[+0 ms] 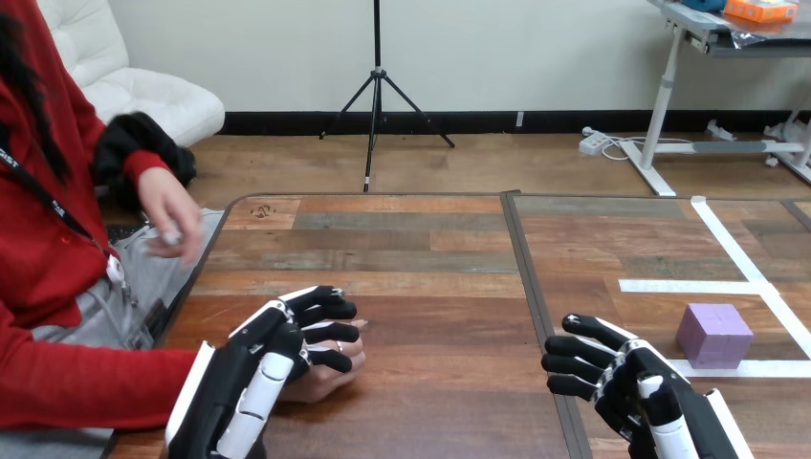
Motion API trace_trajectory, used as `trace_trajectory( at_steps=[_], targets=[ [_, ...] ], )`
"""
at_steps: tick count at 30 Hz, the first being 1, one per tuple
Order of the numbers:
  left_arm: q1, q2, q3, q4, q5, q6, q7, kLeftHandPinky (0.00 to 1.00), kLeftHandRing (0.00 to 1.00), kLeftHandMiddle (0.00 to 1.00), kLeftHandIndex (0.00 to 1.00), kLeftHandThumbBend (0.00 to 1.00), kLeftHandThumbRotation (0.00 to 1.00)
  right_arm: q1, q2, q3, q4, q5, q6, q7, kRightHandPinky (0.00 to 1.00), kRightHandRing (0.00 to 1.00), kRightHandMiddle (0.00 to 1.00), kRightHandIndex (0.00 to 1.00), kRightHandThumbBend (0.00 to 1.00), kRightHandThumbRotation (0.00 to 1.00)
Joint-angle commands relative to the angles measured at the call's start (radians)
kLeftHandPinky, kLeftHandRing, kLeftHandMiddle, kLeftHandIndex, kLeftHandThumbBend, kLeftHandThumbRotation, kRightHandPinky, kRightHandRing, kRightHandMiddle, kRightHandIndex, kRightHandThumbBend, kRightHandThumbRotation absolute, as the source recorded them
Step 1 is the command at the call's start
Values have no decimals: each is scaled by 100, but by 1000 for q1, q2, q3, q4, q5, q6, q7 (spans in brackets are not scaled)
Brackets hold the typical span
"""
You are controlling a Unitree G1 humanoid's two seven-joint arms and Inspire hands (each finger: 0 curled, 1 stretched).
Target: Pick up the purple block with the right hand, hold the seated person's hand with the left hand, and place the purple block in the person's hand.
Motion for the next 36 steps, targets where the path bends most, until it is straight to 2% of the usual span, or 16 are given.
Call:
trace_trajectory(
  at_steps=[1, 21, 27, 31, 36],
  targets=[
    [-21, -3, 12, -32, -22, -36, -4, 54, 65, 70, 69, 69, 82, -48, 25, -5, 4, 3, -30, -19, 70, 73, 73, 75, 82, 83],
    [-21, 16, 15, -51, -55, -16, -21, 53, 66, 70, 68, 71, 79, -48, 27, 20, 47, -54, -57, -19, 70, 74, 74, 76, 75, 75],
    [-22, 24, 11, -57, -57, -9, -31, 53, 66, 70, 68, 69, 79, -87, 13, 15, 72, -128, -77, -39, 70, 75, 75, 76, 76, 77],
    [-16, 31, 6, -66, -50, 4, -33, 53, 66, 70, 68, 70, 79, -137, -15, 2, 84, -204, -75, -63, 70, 75, 76, 76, 77, 79],
    [-11, 37, 1, -71, -40, 8, -39, 54, 66, 69, 68, 69, 80, -195, -45, -16, 102, -271, -66, -88, 69, 78, 78, 77, 78, 84]
  ],
)
